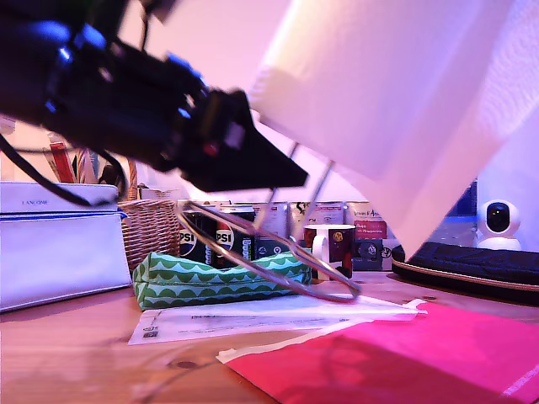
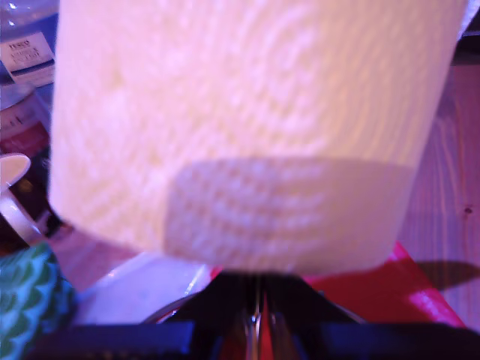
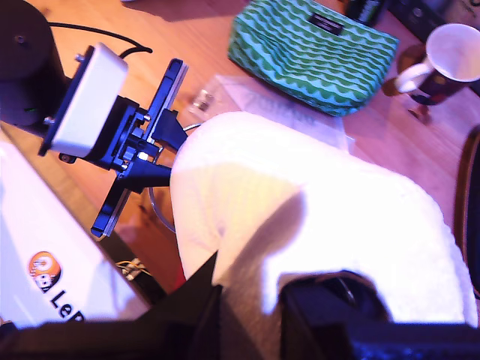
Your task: Insert the paper towel roll into the metallic stand.
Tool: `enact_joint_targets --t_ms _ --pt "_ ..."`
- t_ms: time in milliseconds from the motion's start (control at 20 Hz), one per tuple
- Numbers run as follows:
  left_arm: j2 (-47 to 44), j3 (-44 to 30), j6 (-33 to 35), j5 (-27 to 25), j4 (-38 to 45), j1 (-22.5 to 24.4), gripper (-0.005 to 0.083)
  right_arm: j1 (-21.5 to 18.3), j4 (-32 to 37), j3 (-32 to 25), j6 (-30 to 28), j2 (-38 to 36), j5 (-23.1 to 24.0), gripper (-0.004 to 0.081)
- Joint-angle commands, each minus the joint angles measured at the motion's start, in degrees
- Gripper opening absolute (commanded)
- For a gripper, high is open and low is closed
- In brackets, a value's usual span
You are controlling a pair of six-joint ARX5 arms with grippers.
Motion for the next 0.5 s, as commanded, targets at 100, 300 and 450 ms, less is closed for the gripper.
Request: enact_joint_targets --t_ms 100,300,450 --pt "4.2 -0.4 -3.2 1.4 3.4 0.7 -0.0024 -1.4 0.8 0.5 -0.3 2.6 4.5 -0.0012" --pt "7.9 -1.3 -5.7 2.6 7.9 2.6 -0.0024 -1.3 0.8 0.5 -0.4 6.2 6.4 -0.0012" --pt "9.0 -3.8 -8.0 3.3 11.7 4.7 -0.0024 -1.3 0.9 0.5 -0.4 8.0 9.9 -0.0012"
